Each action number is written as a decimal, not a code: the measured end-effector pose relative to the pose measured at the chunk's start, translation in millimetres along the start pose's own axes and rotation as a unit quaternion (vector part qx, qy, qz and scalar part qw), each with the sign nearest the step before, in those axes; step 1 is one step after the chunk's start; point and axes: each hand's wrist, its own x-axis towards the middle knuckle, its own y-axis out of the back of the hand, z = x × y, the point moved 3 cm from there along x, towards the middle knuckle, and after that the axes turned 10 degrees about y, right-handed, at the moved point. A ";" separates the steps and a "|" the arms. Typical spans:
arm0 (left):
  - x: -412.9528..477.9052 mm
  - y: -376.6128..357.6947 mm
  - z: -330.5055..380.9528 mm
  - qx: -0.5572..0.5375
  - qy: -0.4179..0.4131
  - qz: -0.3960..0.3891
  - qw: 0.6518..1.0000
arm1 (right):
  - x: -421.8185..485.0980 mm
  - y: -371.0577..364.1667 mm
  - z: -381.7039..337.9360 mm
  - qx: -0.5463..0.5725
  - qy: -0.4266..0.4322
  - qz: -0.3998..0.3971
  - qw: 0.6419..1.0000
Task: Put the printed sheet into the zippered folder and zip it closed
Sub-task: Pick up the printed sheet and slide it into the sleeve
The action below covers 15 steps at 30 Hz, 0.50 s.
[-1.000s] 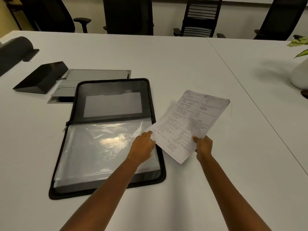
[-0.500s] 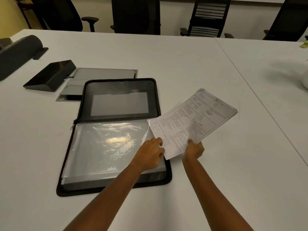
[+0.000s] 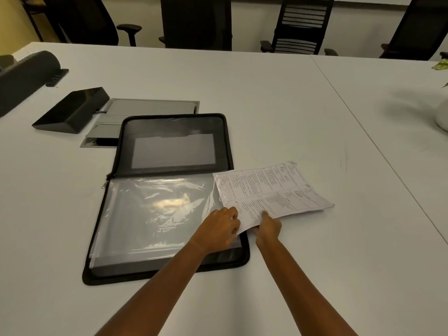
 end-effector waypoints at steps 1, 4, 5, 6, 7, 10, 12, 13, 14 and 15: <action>-0.1 -1.0 0.3 -0.001 0.002 0.000 1.000 | -2.1 -0.6 2.5 0.000 -0.005 -0.017 1.000; -0.3 -3.6 0.6 -0.008 0.009 0.000 1.000 | -4.3 -0.6 9.2 -0.009 -0.016 -0.034 0.999; 0.0 -4.5 0.6 -0.006 0.009 0.001 1.000 | -3.7 -0.6 11.8 -0.015 -0.018 -0.031 0.999; 0.3 -5.7 0.7 -0.003 0.007 0.003 1.000 | -3.7 -1.0 14.2 -0.022 -0.019 -0.028 0.999; 0.9 -6.8 1.2 0.001 0.006 0.005 1.000 | -4.1 -2.2 16.2 -0.028 -0.018 -0.027 0.999; 2.1 -9.5 2.6 0.008 0.008 0.012 1.000 | -7.0 -7.6 21.6 -0.034 -0.015 -0.027 0.999; 2.1 -10.7 2.5 0.005 0.013 0.012 1.000 | -7.7 -9.0 25.8 -0.050 -0.015 -0.034 0.998; 2.3 -11.4 1.8 -0.002 0.017 0.012 1.000 | -7.1 -8.7 28.6 -0.063 -0.018 -0.043 0.997; 2.2 -12.2 1.5 -0.012 0.022 0.012 1.000 | -6.2 -7.6 31.6 -0.075 -0.022 -0.055 0.995; 2.2 -12.6 1.6 -0.025 0.025 0.013 0.999 | -4.8 -6.0 34.5 -0.086 -0.025 -0.072 0.993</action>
